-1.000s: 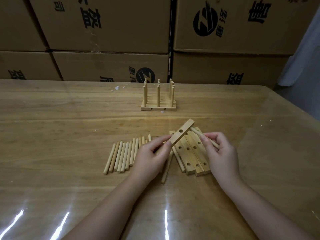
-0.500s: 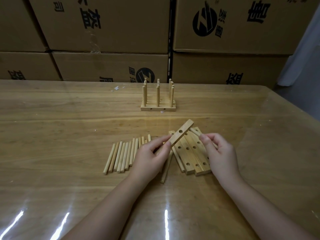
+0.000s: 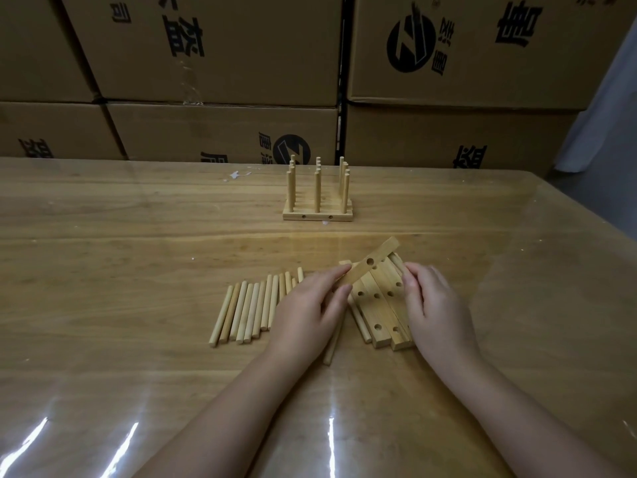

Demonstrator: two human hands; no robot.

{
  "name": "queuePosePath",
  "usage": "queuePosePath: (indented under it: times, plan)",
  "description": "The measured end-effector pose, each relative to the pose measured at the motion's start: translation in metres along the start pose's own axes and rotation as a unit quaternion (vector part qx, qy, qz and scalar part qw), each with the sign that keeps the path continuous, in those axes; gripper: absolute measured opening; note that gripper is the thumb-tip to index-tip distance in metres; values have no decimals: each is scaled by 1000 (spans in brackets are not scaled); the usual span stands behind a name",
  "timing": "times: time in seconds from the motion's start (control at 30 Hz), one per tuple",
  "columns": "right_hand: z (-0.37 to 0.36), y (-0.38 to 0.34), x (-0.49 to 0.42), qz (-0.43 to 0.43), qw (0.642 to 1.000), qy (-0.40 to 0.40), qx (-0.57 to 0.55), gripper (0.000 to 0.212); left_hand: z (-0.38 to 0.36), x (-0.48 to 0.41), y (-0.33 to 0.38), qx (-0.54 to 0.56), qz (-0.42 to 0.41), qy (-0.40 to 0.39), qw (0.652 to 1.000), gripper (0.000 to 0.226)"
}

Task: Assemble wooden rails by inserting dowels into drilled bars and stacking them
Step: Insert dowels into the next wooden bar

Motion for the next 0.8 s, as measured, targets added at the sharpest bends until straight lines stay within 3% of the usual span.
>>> queuePosePath:
  times: [0.23,0.8]
  plan:
    - [-1,3,1,-21,1000,-14,-16,22,2,4,11,-56,-52,7,997,48]
    - [-4,3,3,-42,998,-23,-36,26,5,0,6,1,-61,11,998,44]
Point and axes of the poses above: each hand's wrist, its own x-axis away from the middle knuckle, its own z-axis out of the back of the hand, y = z × x, the point moved 4 cm from there along -x, towards the middle knuckle, and after that the axes turned 4 degrees about y, right-handed, at the moved point
